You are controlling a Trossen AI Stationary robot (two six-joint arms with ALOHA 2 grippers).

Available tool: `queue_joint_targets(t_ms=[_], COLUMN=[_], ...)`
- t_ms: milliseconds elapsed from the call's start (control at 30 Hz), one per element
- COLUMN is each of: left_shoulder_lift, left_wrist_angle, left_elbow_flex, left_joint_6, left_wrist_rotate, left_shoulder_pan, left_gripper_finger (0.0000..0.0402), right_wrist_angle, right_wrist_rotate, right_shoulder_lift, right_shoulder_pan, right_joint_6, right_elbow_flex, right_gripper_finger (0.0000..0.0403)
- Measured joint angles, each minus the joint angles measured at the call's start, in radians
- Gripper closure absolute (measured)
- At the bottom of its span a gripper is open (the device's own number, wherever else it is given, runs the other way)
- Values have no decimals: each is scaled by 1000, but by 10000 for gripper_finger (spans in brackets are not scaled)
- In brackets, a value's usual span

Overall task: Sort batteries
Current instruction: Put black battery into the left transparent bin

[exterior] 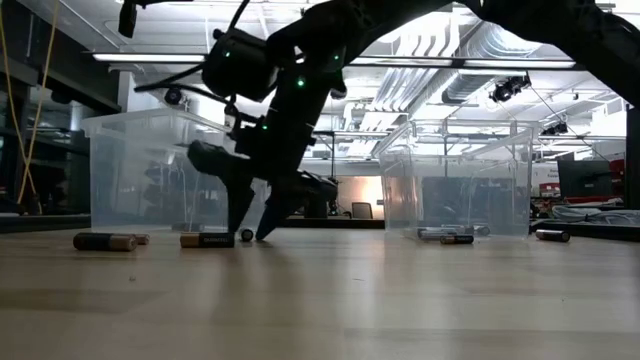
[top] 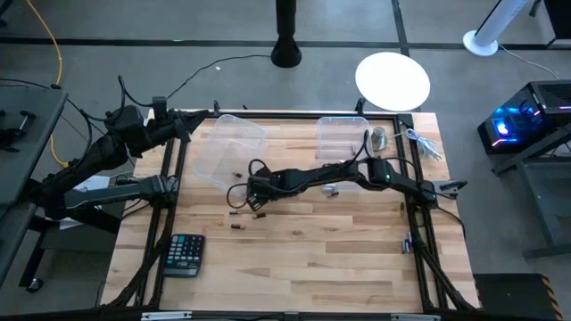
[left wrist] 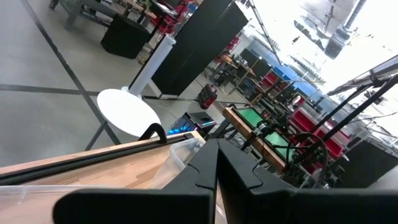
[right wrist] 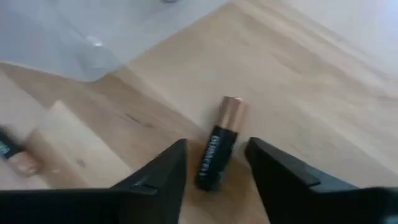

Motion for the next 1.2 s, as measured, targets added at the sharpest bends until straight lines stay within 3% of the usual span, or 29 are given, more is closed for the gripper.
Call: queue_joint_targets(t_ms=[200,367,467,567,700,900,1067,1200], left_shoulder_lift=[-1,-1,-1,-1,0,2,32,80], left_wrist_angle=[2,-39,-130,-262,-428,-587,-726,-805], left_elbow_flex=[0,0,0,0,0,0,0,-2], left_joint_6=[0,66,77,76,32,10,-42,-64], left_wrist_rotate=[0,-2,-46,-113,-239,-384,-443,-447], left_shoulder_pan=[0,0,-1,1,2,2,2,2], left_gripper_finger=[401,401,402,401,402,401,401,401], right_wrist_angle=[-139,-344,-321,-189,77,391,417,393], right_wrist_rotate=[29,120,212,272,227,19,-69,-162], right_shoulder_lift=[-15,-103,-212,-293,-317,-248,-208,-225], right_shoulder_pan=[14,18,3,-18,-54,-118,-149,-163], right_joint_6=[-49,-73,-93,-119,-193,-211,-145,-186], right_elbow_flex=[-2,-14,-11,-5,-8,-7,-10,-8], right_gripper_finger=[378,379,381,381,381,339,266,223])
